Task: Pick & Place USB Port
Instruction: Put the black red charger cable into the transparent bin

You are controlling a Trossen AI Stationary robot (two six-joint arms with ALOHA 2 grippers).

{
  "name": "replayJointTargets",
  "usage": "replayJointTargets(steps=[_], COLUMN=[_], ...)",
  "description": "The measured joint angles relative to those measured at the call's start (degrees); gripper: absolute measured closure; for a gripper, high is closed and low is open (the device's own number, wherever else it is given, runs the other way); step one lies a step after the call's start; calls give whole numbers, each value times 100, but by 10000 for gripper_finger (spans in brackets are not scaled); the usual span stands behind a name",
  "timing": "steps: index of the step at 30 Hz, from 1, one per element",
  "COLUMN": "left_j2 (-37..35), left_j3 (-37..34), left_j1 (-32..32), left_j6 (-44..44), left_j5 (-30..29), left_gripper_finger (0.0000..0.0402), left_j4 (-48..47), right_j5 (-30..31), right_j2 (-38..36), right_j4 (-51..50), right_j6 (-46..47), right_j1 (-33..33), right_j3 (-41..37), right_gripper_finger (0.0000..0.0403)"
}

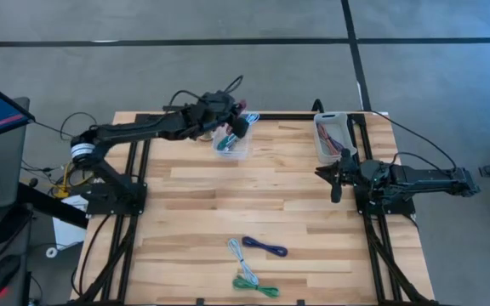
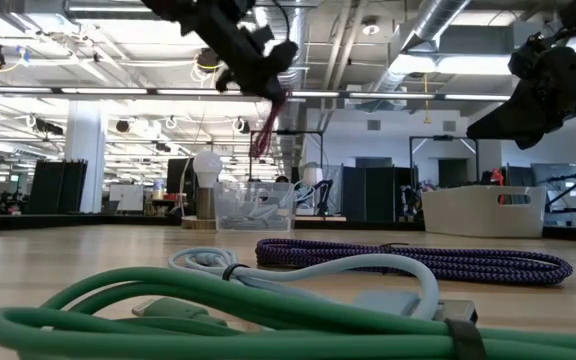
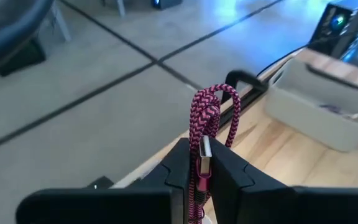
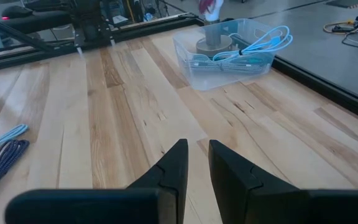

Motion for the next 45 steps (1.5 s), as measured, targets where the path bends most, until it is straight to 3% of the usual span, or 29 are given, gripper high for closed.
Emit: replayJointTargets(steps=[14,21,31,45], left_j2=[1097,1203,1205,1208], left_j3=[0,-2,-2,-283], left_j1=[422,676,892,915], left_j6=[-618,-1120,-1632,-1909], left_j5=[-111,-299,-286,-154], left_gripper_finger=[369,369,369,356], left_j4=[355,227,-772,-799], right_j5=[0,-2,-2,-2], right_j2=[0,0,0,-2], right_j4=[0,0,0,0], right_j6=[0,0,0,0], right_j1=[2,1,1,0], right_j3=[0,0,0,0], right_gripper_finger=[345,345,345,345])
